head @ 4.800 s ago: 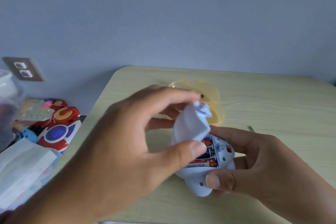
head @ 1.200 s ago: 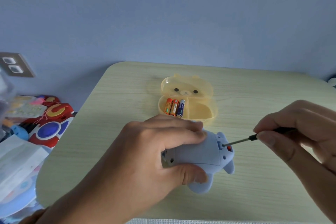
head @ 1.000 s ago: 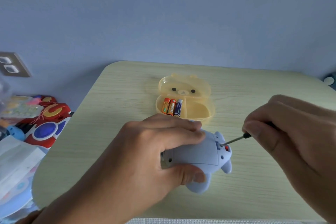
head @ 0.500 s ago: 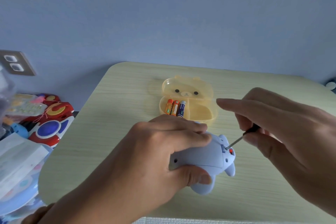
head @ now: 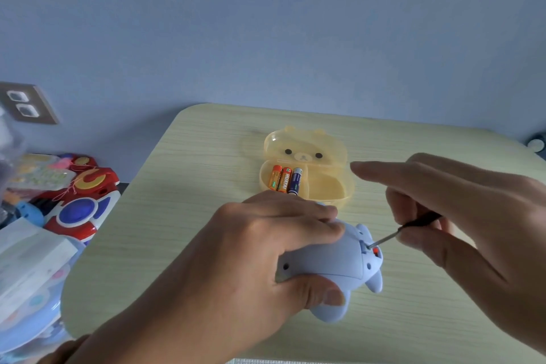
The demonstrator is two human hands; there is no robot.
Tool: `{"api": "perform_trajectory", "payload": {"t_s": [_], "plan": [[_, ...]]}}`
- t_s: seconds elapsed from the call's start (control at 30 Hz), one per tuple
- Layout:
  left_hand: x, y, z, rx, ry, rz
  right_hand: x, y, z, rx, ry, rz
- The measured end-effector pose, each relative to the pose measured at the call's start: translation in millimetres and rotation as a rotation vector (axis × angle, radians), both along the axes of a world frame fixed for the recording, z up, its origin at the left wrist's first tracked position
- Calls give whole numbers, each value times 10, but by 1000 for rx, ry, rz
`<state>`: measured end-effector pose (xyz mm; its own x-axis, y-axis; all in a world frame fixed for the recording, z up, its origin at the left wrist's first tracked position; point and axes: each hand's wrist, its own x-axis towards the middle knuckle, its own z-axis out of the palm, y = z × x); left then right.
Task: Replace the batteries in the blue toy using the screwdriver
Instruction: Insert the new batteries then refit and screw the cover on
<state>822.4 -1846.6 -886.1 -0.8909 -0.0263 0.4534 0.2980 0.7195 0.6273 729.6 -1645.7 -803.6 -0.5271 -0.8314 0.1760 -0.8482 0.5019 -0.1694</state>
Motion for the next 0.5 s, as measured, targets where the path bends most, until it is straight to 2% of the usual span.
{"api": "perform_trajectory", "payload": {"t_s": [0.3,0.5], "plan": [[8,-17,-4,5,-15,3,6,-95,-18,-21,140,-83],[-6,-40,-2,14,-17,-1,0,-32,72,87,6,-51]]}}
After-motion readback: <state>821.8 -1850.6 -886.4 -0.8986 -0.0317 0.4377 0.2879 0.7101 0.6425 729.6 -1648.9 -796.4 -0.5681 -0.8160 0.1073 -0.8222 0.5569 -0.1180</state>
